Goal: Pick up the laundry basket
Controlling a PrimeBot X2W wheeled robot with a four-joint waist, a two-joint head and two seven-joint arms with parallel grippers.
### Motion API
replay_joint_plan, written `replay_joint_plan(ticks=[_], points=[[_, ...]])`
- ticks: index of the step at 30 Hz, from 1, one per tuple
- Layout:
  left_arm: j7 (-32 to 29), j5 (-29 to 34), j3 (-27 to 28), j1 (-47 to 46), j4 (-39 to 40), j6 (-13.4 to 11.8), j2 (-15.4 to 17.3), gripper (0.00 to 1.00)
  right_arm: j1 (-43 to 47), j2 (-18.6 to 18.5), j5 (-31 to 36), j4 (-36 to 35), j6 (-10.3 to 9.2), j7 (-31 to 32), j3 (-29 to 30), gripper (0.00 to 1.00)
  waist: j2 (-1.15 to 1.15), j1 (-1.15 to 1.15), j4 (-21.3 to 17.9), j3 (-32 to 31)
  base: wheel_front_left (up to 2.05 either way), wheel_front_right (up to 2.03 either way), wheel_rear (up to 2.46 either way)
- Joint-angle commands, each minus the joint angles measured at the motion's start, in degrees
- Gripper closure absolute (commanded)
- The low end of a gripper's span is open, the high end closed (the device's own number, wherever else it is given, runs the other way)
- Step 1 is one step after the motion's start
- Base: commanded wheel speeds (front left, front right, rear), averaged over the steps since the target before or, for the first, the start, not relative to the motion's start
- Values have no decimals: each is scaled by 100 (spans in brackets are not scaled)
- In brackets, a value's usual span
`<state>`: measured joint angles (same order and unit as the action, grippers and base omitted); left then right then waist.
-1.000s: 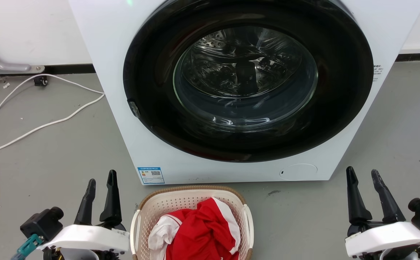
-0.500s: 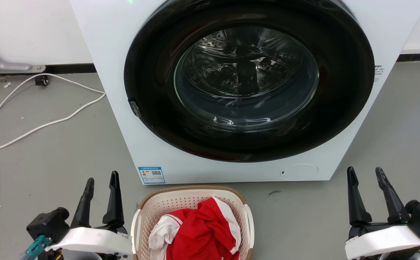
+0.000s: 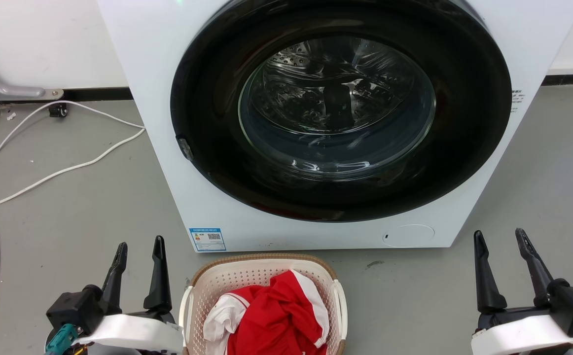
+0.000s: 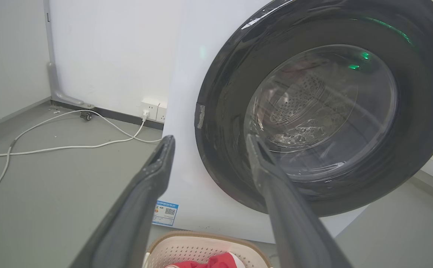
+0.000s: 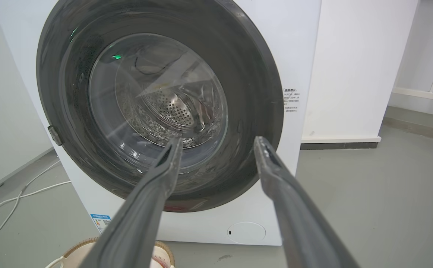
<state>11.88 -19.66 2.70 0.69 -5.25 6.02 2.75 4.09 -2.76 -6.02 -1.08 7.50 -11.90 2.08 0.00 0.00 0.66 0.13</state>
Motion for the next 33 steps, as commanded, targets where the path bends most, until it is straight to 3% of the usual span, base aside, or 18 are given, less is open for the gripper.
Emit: replay_joint_plan(ticks=[1, 26, 33], points=[[57, 138, -6, 32, 55, -13, 19, 0, 50, -18, 148, -78, -2, -46, 2, 0, 0, 0, 2, -1, 0, 0, 0], [321, 1285, -49, 160, 149, -179, 19, 0, 212, -19, 1086, -135, -2, -325, 18, 0, 0, 0, 18, -1, 0, 0, 0], [335, 1340, -40, 162, 116, -214, 19, 0, 231, -18, 1001, -25, -2, -331, 22, 0, 0, 0, 21, -9, 0, 0, 0]])
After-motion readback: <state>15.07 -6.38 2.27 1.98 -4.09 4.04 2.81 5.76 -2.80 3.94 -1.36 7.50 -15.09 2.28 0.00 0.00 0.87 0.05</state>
